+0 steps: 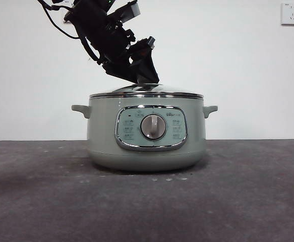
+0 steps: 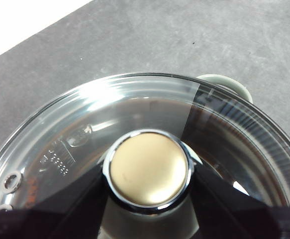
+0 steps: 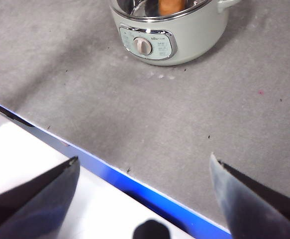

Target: Pick up the potato,open the lid,put the potato in the pot,close the lid

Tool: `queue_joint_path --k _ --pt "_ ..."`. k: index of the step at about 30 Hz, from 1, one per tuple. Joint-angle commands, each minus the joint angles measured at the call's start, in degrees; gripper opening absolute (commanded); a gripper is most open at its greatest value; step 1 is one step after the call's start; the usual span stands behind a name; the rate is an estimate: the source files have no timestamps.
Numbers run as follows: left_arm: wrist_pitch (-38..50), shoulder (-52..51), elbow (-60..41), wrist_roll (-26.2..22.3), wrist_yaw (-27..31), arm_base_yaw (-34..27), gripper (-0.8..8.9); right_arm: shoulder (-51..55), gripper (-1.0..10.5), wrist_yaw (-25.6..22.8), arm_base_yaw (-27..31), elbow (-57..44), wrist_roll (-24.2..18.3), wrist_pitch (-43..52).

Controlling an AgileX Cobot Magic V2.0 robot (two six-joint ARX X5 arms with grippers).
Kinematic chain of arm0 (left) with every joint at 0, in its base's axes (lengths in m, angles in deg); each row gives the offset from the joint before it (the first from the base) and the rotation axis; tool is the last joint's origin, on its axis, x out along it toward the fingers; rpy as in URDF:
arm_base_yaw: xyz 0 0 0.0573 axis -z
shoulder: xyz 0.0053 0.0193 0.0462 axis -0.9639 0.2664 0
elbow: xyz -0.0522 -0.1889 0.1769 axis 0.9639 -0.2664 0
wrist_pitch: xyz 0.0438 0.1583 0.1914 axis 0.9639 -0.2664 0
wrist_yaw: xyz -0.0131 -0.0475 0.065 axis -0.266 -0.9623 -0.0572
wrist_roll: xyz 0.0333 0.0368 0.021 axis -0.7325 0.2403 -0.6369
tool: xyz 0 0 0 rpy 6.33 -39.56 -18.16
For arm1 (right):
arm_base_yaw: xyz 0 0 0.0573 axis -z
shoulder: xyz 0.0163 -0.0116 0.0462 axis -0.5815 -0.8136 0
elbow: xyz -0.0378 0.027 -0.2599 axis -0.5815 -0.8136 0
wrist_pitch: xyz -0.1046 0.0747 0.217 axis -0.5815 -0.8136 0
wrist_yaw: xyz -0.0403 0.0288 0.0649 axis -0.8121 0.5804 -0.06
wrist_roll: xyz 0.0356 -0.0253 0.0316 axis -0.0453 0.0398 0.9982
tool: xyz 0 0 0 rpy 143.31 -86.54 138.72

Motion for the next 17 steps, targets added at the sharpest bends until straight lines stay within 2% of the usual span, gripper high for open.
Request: queue_joint_path --k 1,9,14,17 --pt "-1.4 0.8 0.5 0.5 -0.4 0.2 -0.07 0.2 4.4 -0.3 0.0 -0.5 0.0 -1.5" --pt "-4.7 0.8 0.5 0.5 -0.4 0.2 0.21 0.2 4.4 -1.7 0.0 -0.5 0.0 -1.5" --pt "-4.7 0.8 0.5 0.5 -0.5 0.2 3.57 0.2 4.4 -1.7 0.0 -0.5 0.0 -1.5" --pt "-4.4 0.7 0.5 0.5 -0.5 0.1 3.84 0.2 4.4 -1.7 0.0 -0.5 0.0 -1.5"
